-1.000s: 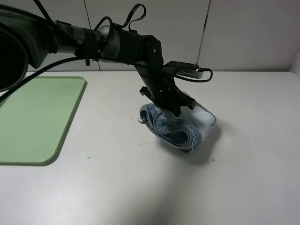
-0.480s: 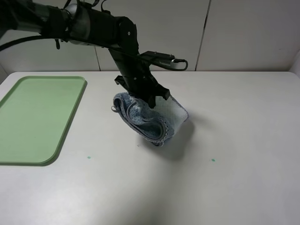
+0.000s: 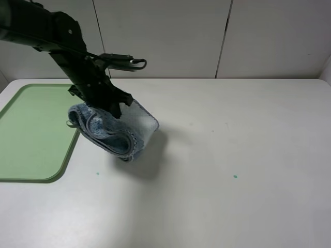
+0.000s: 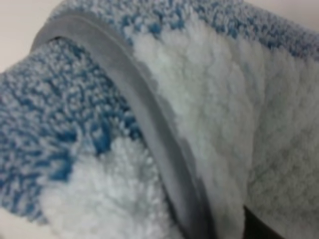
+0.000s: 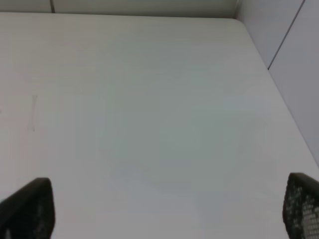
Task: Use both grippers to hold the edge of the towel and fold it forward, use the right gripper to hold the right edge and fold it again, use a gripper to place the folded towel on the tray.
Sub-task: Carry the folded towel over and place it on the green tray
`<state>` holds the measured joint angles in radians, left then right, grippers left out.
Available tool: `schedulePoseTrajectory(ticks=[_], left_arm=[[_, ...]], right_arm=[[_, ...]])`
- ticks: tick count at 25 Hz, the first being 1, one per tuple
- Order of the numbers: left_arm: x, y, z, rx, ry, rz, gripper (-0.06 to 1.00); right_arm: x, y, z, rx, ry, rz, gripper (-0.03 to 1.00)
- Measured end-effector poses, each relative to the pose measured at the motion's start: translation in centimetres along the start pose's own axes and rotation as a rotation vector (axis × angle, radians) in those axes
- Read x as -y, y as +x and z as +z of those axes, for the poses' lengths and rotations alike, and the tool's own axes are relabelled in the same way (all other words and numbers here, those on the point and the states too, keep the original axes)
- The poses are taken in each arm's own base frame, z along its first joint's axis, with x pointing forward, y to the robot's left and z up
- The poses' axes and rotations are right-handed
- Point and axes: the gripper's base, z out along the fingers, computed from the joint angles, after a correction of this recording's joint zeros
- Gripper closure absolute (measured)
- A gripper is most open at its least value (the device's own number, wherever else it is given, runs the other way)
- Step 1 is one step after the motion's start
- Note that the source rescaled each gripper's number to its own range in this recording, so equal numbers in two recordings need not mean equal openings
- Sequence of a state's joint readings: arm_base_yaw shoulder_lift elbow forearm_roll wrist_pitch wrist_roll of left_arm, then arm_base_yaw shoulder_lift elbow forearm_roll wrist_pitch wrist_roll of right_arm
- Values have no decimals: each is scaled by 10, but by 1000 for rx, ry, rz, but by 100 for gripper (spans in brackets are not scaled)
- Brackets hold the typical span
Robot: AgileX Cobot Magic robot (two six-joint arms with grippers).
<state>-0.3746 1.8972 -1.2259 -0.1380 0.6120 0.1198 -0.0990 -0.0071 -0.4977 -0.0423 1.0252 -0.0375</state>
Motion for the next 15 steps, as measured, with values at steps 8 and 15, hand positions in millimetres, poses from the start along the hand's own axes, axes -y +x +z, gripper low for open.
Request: schedulePoseTrajectory(ticks=[8,15], left_arm=[[-59,13,-25,32,-73,-91,73],[-109,21,-34,78,-133,-148,73]], right_arm=[[0,0,0,0,0,0,-3],[0,0,0,0,0,0,-3]])
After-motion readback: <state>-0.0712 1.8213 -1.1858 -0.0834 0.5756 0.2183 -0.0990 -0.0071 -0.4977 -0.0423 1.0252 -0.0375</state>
